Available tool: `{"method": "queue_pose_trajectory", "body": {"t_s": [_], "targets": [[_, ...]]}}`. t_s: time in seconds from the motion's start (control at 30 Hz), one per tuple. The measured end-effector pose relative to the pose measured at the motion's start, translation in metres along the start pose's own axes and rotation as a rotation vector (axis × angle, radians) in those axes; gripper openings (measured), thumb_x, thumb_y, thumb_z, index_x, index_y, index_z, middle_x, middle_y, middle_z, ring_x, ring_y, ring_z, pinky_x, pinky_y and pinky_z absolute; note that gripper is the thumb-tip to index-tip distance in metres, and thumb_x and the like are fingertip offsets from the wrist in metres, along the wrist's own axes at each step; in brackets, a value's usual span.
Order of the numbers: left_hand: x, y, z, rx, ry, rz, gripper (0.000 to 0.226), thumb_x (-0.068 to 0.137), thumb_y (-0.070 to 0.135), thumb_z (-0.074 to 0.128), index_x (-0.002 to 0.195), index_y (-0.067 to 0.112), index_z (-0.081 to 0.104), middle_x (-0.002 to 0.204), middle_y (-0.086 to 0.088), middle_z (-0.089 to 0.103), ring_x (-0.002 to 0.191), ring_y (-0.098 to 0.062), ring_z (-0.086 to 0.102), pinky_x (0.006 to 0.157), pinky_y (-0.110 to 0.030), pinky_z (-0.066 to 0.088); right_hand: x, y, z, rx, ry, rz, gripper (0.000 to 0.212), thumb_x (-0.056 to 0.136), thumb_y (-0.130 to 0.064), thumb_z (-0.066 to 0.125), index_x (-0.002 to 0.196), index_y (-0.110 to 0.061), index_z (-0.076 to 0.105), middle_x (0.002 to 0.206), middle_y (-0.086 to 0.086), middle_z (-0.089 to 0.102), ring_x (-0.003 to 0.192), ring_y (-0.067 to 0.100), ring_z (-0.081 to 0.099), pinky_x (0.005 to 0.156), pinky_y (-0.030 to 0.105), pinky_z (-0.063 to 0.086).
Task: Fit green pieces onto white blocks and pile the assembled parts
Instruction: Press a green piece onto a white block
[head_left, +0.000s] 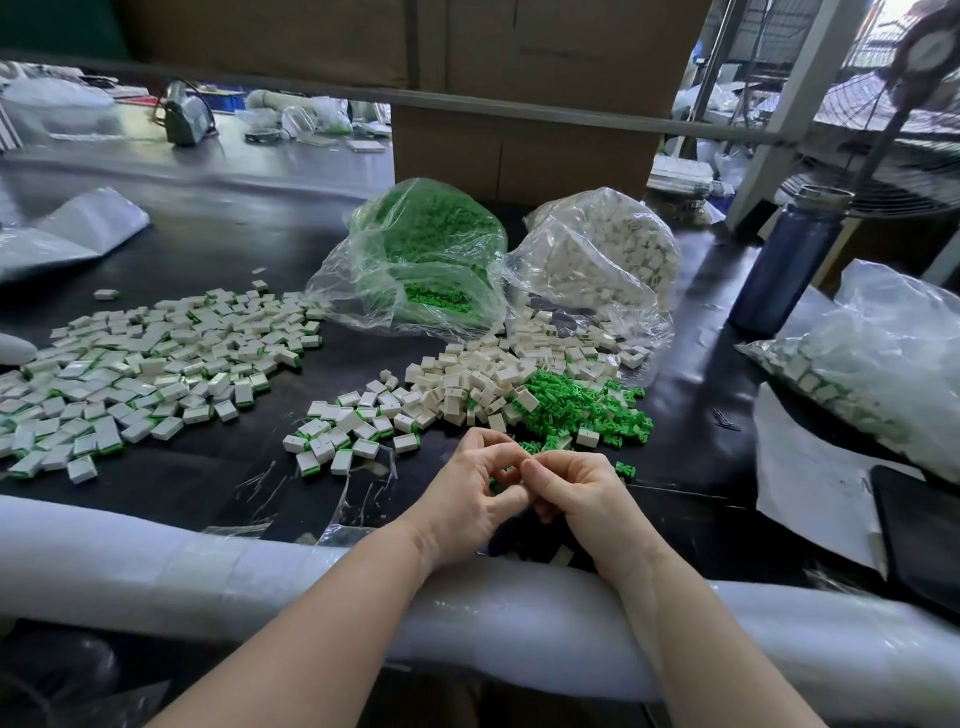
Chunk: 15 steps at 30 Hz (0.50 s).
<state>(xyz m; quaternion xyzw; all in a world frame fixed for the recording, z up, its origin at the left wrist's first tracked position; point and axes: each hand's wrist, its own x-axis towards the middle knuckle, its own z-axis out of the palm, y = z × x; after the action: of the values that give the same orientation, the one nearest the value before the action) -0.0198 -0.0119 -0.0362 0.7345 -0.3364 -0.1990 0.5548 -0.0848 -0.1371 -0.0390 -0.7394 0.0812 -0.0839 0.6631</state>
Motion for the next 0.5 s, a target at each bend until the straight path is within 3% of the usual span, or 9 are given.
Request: {"method": "queue_pose_trajectory", "body": {"t_s": [0.17,0.4,0.5], "targets": [[-0.0005,-0.0002,-0.0001,0.012,-0.017,0.006,0.021,0.086,0.001,0.058,0.082,0.022,0.061,0.104,0.005,0.040,0.084,-0.013,0.050,0.082,-0.033,0.051,-0.0012,0.0000,-0.0002,-0.002,0.026,-0.017,0.019,0.090,-0.009,0.057,0.078,-0.004,0.071,0.063,0.013,0.054,0.051,0.006,0.044,0.049,0.016,0.037],[-0.0009,-0.0009,-0.0008,0.045,-0.029,0.025,0.023,0.086,0.003,0.058,0.082,0.025,0.060,0.103,0.006,0.041,0.080,-0.010,0.048,0.077,-0.018,0.047,-0.0009,-0.0008,-0.0005,0.005,0.032,-0.004,0.020,0.089,-0.011,0.058,0.076,-0.005,0.072,0.061,0.013,0.053,0.049,0.007,0.042,0.047,0.017,0.035],[-0.0012,0.0003,-0.0008,0.048,-0.036,0.025,0.021,0.086,0.003,0.058,0.083,0.023,0.060,0.103,0.004,0.041,0.078,-0.010,0.048,0.075,-0.019,0.046,-0.0011,-0.0004,0.0003,-0.002,0.040,-0.007,0.021,0.089,-0.011,0.058,0.075,-0.005,0.072,0.058,0.011,0.052,0.048,0.006,0.041,0.046,0.016,0.034]]}}
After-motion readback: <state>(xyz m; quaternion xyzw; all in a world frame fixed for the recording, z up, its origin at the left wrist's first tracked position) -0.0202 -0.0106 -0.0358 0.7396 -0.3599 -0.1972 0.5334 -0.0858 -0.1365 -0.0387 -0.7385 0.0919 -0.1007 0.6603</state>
